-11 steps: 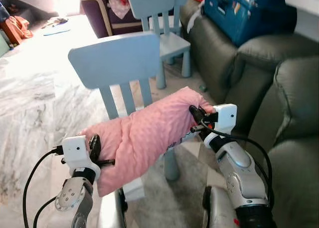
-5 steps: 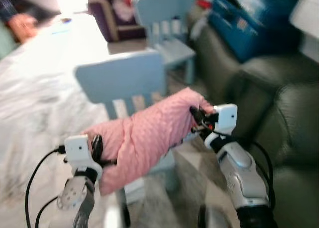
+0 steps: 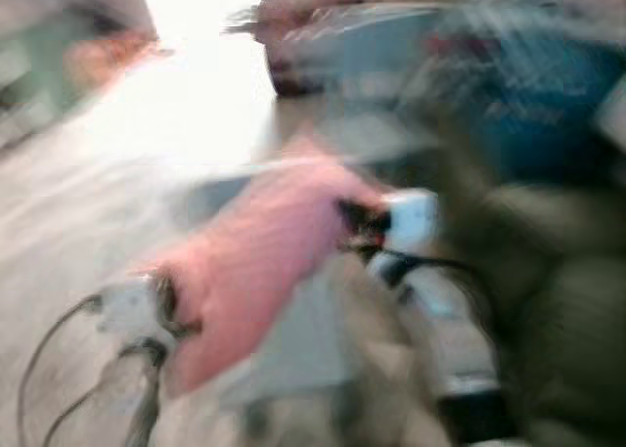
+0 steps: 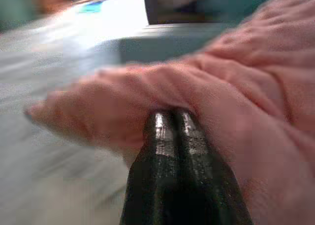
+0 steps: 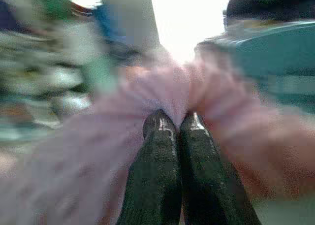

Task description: Move the pillow to the sofa

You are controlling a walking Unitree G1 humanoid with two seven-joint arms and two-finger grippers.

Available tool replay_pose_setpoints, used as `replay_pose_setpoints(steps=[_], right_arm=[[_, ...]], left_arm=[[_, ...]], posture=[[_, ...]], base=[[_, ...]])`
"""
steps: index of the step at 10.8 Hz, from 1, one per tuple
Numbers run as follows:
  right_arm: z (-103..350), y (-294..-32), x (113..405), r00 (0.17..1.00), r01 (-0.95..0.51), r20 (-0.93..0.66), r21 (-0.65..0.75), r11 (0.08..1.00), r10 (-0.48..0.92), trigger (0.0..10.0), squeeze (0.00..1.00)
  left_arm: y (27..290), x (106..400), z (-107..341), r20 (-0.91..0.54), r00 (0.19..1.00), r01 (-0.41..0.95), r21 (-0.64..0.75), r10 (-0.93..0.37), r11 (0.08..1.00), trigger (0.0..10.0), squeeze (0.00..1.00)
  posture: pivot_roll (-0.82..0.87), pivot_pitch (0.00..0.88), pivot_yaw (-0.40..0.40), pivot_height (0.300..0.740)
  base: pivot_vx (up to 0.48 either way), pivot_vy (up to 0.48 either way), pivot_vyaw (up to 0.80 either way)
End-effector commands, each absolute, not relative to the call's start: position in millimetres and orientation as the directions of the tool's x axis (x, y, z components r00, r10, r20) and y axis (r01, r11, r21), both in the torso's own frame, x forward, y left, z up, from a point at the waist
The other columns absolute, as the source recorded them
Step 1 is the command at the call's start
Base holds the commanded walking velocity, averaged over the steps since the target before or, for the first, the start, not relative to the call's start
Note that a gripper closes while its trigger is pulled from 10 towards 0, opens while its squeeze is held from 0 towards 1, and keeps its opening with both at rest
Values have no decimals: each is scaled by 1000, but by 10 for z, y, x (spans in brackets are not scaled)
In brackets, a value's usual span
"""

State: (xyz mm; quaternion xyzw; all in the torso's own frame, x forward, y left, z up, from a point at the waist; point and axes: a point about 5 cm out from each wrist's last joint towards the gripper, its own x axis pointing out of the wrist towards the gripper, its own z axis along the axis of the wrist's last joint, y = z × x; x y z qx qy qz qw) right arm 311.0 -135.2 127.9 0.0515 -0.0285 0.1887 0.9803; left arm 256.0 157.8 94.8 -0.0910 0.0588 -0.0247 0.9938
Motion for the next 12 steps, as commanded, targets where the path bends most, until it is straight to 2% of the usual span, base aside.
replay_pose_setpoints(steps=[1, 8, 9, 10, 11, 12], right_arm=[[1366, -1180, 3139, 909, -414, 116, 116, 903, 401, 0, 0], [1388, -1173, 3165, 905, -422, 119, 108, 900, 409, 0, 0], [1385, -1182, 3167, 905, -422, 118, 111, 900, 410, 0, 0], [1355, -1195, 3178, 911, -411, 82, 93, 907, 405, 7294, 0], [1351, -1209, 3192, 914, -405, 71, 80, 911, 400, 10000, 0], [1345, -1211, 3217, 915, -402, 57, 82, 912, 399, 10000, 0]], left_arm=[[1674, 2470, 906, -128, 990, 32, -144, -51, 989, 0, 0], [1671, 2486, 879, -146, 989, -4, -132, -16, 991, 0, 0], [1683, 2486, 860, -160, 987, -24, -125, 4, 992, 2549, 0], [1712, 2491, 831, -182, 983, -55, -124, 32, 991, 10000, 0], [1730, 2503, 822, -189, 981, -74, -122, 50, 990, 10000, 0], [1729, 2524, 856, -173, 984, -71, -148, 45, 986, 10000, 0]], posture=[[-180, 0, 68, 740], [-179, 0, 57, 740], [-179, 0, 55, 740], [-183, 0, 46, 740], [-184, 0, 43, 740], [-184, 0, 40, 740]], base=[[0, 0, 0], [0, 0, 0], [0, 0, 0], [0, 0, 0], [0, 0, 0], [0, 0, 0]])
